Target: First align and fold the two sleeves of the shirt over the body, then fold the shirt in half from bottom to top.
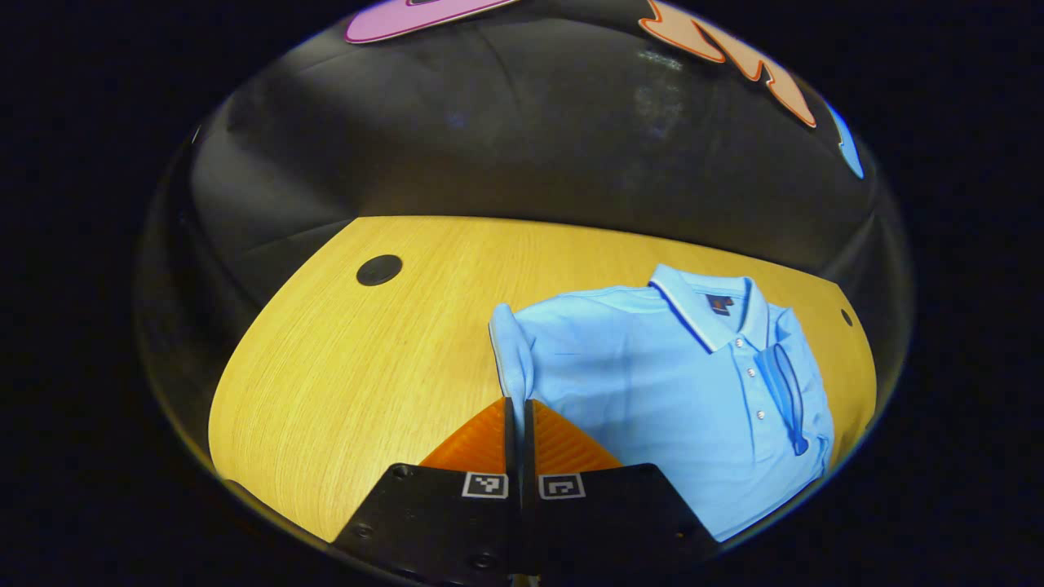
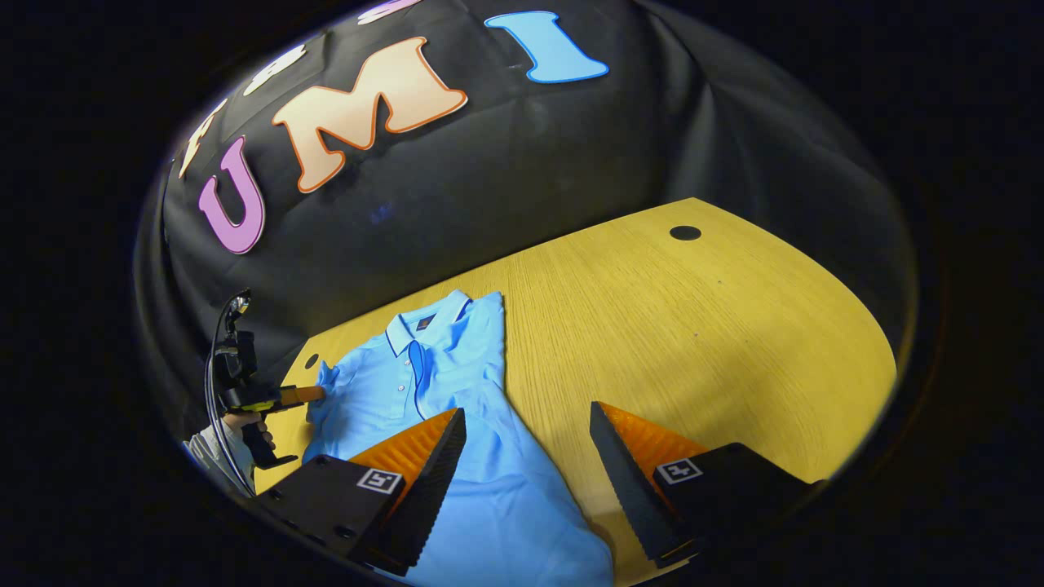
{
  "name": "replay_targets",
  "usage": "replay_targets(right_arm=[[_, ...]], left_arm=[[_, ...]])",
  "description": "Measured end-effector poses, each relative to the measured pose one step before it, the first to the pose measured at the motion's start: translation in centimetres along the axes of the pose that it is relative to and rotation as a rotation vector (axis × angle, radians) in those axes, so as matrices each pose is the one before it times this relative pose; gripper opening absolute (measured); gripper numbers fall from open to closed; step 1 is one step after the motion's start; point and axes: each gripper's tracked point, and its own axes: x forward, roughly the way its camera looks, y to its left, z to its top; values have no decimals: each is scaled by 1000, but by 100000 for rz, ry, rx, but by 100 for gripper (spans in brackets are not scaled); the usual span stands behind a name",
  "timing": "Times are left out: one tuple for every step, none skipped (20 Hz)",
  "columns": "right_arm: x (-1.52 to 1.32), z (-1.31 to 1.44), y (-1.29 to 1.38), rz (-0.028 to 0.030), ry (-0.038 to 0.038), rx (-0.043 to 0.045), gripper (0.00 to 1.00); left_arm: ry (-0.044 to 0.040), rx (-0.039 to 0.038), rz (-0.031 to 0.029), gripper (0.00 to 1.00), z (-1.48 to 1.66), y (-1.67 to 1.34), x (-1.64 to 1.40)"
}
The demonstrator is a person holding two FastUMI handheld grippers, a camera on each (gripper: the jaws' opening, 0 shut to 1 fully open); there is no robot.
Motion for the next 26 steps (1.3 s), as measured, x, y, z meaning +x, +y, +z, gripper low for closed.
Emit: replay_targets(right_arm=[[-201, -108, -175, -244, 3, 571, 97], [-247, -108, -254, -104, -81, 507, 97], [-160, -36, -160, -78, -145, 248, 97], [-223, -34, -142, -90, -167, 91, 97], [-202, -155, -64, 175, -102, 9, 97], [-231, -40, -104, 170, -99, 30, 97], [-183, -67, -114, -66, 34, 65, 97], [-131, -41, -65, 60, 96, 186, 97], [-21, -55, -89, -145, 89, 142, 97], [-22, 82, -40, -132, -66, 168, 97], [22, -58, -119, -233, -12, 220, 97], [151, 36, -11, -211, 255, 528, 97], [280, -110, 71, -68, 454, 512, 97], [179, 20, -149, -628, 167, 200, 97], [262, -28, -185, -677, 253, 147, 97], [199, 83, -41, -522, -89, 370, 97], [271, 0, 24, -572, -38, 530, 97], [98, 74, 96, -358, 32, 693, 97], [-44, 183, 204, 81, -632, 458, 97], [-271, 383, 221, 420, -1455, -106, 97], [-262, 225, 312, 842, -1318, -776, 97], [-473, 106, 308, 1538, -625, -1487, 97], [-683, -142, 330, 1609, 20, -2236, 97], [-682, -74, -39, 667, 216, -2357, 97], [-757, -150, 54, 558, -176, -2037, 97], [-938, 73, 129, 698, -1039, -2060, 97]], left_arm=[[-112, 357, -1104, 0, 320, -873, -342], [289, 583, -1780, 0, 193, -1197, -458], [-841, 369, -1955, 0, 485, -1191, -195], [-764, 317, -1786, 0, 321, -1152, -405], [-580, 468, -1573, 0, 363, -1214, -116], [148, 664, -1544, 0, -75, -1098, 55], [144, 682, -1577, 0, -70, -1169, 73], [442, 126, -1322, 0, -284, -1172, 192], [495, -427, -1606, 0, -308, -1114, 227], [1070, -376, -1538, 0, -634, -1059, 418], [1843, 273, -1457, 0, -751, -924, 487], [1910, 1488, -1059, 0, -784, -755, 578], [1690, 2393, 664, 0, -694, -217, 612], [1890, 2247, 1139, 0, -710, -175, 715], [804, 1229, 252, 0, -411, -287, 362], [-2390, 1003, -1267, 0, 393, -386, 146], [-2344, -104, -3920, 2, 447, -875, 102], [-1056, -1988, -7409, 0, 213, -1580, -377], [-2085, -2198, -2550, 34, 353, -610, -559], [-2316, -1126, -1044, 67, 463, 43, -670], [-2448, -16, 1601, 100, 181, 299, -539], [-2125, 395, 2416, 99, 130, 413, -1311], [-2273, 678, 1849, 97, 212, 338, -1447], [-2144, 844, 1736, 99, 172, 357, -1732], [-973, 972, 739, 96, -113, 198, -1691], [-665, 1314, 101, 96, -220, -5, -1903]])
